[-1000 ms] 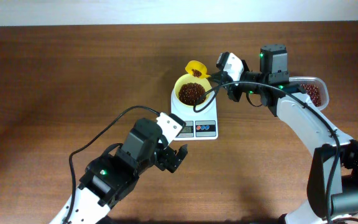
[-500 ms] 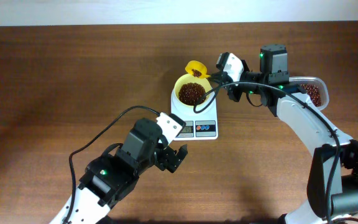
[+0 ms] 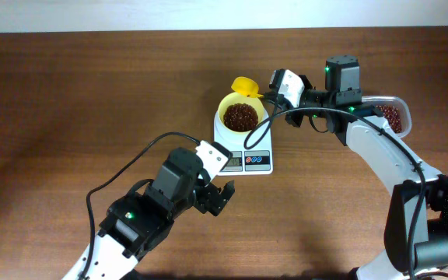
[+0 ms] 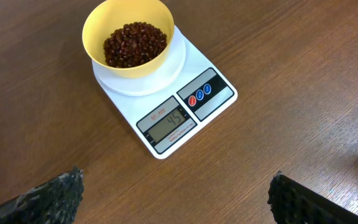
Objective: Scoop item into bowl and weigh 50g on scale
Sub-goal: 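Tilt the scoop with the right gripper to pour beans gradually into the bowl, then lift the scoop with the right gripper away back toward the tub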
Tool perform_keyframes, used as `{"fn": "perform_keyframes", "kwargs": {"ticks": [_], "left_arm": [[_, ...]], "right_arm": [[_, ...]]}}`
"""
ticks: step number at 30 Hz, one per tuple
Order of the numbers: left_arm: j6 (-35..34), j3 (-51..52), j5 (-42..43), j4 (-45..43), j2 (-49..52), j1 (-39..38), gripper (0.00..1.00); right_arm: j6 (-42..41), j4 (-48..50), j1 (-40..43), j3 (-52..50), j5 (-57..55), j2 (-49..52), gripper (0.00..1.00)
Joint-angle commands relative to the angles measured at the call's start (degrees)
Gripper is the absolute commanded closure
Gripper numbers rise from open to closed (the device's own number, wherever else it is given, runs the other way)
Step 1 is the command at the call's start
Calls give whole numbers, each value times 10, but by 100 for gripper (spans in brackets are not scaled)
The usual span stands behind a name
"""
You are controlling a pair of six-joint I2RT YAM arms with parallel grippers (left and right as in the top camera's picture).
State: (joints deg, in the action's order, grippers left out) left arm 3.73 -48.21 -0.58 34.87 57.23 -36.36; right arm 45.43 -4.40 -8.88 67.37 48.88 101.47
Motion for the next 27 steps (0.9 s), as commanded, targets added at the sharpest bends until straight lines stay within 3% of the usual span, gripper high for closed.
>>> {"fn": "perform_keyframes", "kwargs": {"ticks": [1, 15, 19, 27], "left_arm": [[11, 3, 4, -1, 1, -3, 1], [11, 3, 4, -1, 1, -3, 1], [11, 3, 4, -1, 1, -3, 1], [11, 3, 4, -1, 1, -3, 1]], "right_arm": [[2, -1, -1, 3, 2, 2, 96], [-17, 3, -1, 3, 2, 2, 96], [-133, 35, -1, 3, 1, 2, 96], [-462, 227, -1, 3, -23, 2, 96]]}}
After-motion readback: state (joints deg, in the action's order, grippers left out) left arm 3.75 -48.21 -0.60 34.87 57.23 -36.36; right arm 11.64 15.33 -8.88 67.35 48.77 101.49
